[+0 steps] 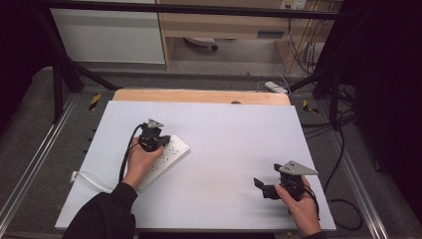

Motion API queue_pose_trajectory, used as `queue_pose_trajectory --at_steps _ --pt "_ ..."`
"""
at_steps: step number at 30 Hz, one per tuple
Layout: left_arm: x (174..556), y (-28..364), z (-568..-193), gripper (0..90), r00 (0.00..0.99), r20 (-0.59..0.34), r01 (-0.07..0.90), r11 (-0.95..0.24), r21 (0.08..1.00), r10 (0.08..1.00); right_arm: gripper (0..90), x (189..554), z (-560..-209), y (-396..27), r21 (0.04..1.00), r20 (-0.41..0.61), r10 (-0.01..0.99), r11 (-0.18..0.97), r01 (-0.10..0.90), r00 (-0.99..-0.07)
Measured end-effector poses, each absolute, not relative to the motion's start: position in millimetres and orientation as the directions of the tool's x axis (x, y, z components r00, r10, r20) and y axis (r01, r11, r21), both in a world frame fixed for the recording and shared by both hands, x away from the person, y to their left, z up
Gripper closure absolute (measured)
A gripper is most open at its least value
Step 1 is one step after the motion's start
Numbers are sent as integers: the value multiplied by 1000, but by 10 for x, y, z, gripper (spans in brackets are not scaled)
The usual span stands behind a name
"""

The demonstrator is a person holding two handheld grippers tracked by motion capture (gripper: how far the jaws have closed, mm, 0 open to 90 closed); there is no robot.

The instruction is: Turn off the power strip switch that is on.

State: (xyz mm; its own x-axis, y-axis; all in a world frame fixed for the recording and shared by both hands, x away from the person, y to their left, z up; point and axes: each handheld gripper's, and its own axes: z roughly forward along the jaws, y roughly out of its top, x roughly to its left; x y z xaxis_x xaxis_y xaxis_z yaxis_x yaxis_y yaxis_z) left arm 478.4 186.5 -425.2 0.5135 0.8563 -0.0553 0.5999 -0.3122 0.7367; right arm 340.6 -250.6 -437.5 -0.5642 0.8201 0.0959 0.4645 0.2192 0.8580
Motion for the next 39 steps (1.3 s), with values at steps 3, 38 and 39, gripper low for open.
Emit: queue_pose_trajectory --at_steps 3,38,39 --pt "4783 1866 -4251 900 514 -56 601 -313 736 856 37 3411 -4378 -2506 857 94 819 223 465 -566" --pt "4783 1856 -4248 900 510 -57 605 -310 734 859 37 3404 -4371 -2510 858 91 820 223 462 -565" --pt "4783 1855 -4248 900 509 -56 605 -311 733 859 38 3405 -4371 -2512 857 93 821 222 465 -564"
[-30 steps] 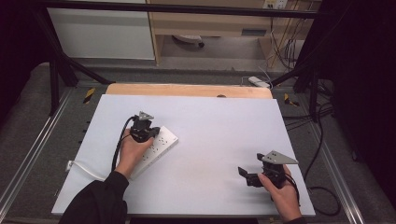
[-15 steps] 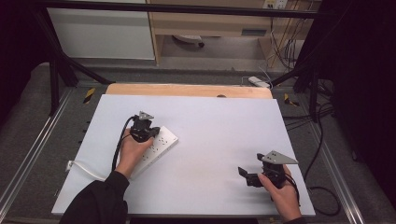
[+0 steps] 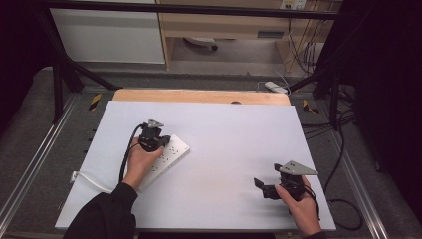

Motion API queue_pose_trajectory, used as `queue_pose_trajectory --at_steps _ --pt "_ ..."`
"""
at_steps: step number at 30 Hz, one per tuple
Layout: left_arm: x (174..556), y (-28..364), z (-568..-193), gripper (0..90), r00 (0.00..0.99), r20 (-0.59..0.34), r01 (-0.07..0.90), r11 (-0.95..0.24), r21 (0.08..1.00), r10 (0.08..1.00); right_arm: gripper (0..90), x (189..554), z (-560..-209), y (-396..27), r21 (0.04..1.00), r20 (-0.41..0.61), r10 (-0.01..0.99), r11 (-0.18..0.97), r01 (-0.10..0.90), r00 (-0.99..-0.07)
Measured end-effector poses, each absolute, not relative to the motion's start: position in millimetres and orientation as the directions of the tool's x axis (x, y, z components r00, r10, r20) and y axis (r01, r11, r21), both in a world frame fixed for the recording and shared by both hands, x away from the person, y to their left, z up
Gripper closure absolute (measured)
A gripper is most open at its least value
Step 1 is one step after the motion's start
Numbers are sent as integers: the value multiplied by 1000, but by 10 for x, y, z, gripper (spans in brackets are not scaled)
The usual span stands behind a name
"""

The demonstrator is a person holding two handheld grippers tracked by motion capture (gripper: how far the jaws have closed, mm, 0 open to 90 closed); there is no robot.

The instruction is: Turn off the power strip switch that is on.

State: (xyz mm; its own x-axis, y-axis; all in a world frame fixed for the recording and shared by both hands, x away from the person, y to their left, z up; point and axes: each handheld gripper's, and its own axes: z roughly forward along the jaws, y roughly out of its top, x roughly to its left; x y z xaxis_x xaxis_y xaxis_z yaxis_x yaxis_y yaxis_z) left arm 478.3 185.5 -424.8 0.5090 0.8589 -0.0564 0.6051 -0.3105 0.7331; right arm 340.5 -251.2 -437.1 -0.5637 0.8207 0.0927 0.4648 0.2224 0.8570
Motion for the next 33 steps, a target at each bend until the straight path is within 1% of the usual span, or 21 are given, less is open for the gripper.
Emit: queue_pose_trajectory --at_steps 18,33 --pt "4798 1828 -4263 900 512 -52 608 -319 727 857 37 3407 -4372 -2515 857 92 820 224 464 -565" --pt "4799 1817 -4257 900 515 -52 588 -309 748 856 37 3406 -4366 -2523 860 93 821 219 462 -563"
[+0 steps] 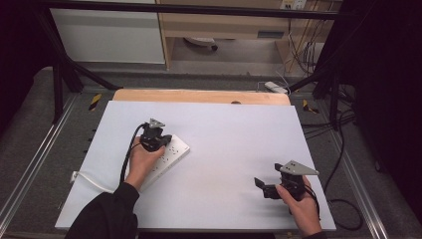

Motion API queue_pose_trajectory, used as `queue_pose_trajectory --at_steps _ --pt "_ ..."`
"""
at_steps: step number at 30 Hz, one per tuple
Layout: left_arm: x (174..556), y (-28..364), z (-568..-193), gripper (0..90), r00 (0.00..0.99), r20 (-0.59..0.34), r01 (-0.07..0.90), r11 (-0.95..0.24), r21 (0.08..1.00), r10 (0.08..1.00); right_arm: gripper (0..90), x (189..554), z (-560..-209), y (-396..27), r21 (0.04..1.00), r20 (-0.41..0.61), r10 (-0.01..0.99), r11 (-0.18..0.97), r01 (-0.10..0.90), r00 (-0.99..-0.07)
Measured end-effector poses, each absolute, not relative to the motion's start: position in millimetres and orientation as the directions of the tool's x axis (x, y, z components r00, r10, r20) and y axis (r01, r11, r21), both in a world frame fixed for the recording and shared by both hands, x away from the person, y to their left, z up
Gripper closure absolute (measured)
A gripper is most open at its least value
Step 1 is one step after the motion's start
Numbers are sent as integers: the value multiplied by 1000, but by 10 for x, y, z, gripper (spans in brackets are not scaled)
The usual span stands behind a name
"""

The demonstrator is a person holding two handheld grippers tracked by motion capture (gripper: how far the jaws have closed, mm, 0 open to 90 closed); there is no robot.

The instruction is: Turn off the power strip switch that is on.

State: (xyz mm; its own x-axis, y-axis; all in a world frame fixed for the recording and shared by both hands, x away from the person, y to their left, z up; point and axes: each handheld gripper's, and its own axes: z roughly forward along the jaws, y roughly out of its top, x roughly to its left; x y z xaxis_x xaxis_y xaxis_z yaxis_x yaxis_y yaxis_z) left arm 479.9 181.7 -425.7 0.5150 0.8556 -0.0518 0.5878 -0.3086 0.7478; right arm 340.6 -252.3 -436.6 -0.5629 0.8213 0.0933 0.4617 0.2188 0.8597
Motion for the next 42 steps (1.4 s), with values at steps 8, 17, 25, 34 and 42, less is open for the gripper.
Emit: queue_pose_trajectory --at_steps 8,17,25,34,42 --pt "4784 1802 -4237 900 526 -48 569 -310 762 849 37 3406 -4366 -2524 860 93 821 219 462 -563" --pt "4754 1786 -4182 900 537 -48 530 -293 796 842 37 3408 -4368 -2525 859 90 822 221 461 -563" --pt "4746 1776 -4155 873 548 -56 499 -273 823 834 37 3408 -4369 -2522 858 85 821 227 460 -565" --pt "4701 1759 -4074 415 540 -83 471 -219 855 837 37 3410 -4378 -2506 854 86 823 229 466 -562" --pt "4645 1774 -3953 89 501 -105 438 -146 887 859 37 3412 -4377 -2518 854 84 820 233 464 -566"
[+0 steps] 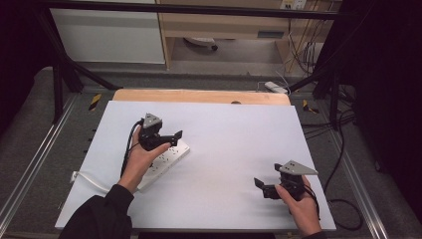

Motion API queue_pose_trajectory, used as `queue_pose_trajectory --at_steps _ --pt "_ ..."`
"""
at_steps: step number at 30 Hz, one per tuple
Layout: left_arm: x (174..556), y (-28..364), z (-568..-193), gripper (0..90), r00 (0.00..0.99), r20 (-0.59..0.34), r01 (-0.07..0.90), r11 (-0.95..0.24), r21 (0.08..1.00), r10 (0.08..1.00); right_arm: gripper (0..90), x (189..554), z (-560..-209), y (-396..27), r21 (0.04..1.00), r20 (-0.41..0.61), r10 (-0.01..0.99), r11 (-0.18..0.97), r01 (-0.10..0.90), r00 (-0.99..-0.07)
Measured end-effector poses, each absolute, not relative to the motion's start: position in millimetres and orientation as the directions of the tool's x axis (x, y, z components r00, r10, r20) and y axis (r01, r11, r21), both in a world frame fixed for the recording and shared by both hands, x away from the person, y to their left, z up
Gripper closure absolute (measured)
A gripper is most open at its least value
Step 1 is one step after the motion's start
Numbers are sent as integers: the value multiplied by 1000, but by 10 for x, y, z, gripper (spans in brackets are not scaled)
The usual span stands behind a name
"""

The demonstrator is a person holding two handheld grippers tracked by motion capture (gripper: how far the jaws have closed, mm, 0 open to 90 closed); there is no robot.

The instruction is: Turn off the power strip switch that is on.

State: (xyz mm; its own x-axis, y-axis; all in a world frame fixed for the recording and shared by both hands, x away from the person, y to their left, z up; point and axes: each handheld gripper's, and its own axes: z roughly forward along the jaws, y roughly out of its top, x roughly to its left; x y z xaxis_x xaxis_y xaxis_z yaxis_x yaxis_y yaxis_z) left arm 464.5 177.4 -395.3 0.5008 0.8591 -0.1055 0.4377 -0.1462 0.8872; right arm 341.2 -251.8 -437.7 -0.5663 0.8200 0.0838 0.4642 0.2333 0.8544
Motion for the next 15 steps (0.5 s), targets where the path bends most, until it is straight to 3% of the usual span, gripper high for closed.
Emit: queue_pose_trajectory --at_steps 15 --pt "4506 1907 -3732 70 524 -141 388 -88 918 840 33 3413 -4374 -2517 858 79 823 231 459 -562"
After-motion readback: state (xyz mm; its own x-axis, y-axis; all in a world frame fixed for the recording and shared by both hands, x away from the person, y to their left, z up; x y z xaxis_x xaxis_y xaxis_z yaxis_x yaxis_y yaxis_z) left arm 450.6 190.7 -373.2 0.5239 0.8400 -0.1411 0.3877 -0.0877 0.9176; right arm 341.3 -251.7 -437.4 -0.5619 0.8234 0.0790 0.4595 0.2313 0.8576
